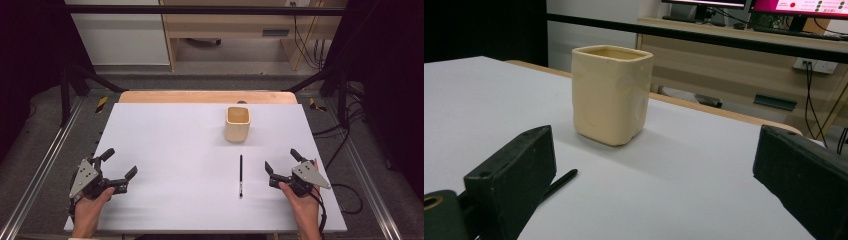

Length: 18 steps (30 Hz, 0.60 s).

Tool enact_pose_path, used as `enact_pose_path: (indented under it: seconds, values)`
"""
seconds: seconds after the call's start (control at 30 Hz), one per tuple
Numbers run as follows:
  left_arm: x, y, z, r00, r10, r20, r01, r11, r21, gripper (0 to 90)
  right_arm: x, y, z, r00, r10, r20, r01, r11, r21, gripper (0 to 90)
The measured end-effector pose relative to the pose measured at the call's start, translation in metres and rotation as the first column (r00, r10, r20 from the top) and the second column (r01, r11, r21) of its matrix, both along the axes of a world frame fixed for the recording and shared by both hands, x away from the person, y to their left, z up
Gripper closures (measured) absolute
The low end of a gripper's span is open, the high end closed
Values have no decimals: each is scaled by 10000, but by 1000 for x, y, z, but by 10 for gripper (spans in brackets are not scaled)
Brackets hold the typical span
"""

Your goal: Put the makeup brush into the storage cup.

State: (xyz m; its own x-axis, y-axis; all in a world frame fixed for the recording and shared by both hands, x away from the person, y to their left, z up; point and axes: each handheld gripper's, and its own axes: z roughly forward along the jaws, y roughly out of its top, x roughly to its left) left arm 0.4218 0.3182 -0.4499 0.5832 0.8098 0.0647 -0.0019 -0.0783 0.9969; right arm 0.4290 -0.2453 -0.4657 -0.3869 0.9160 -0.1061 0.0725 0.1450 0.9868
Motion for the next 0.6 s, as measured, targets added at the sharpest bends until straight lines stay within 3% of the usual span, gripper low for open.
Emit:
enact_pose_path:
  seconds: [0.13,0.3,0.37,0.43,0.6]
  values:
    - [-1,1,1,10000,5,36,-6,9999,104,0,1,5,1,9999,-34,-128,34,10000,-34,53]
    - [1,1,0,10000,-24,40,24,10000,84,1,3,14,9,9978,-134,-657,92,9979,-642,53]
    - [1,1,0,10000,-18,22,18,10000,86,1,3,13,11,9963,-130,-844,79,9982,-600,49]
    - [1,1,0,10000,-34,30,33,9999,121,1,2,11,15,9916,-286,-1261,204,9977,-653,41]
    - [1,0,0,10000,-52,21,52,10000,16,2,-1,8,24,9832,-403,-1779,234,9951,-961,40]
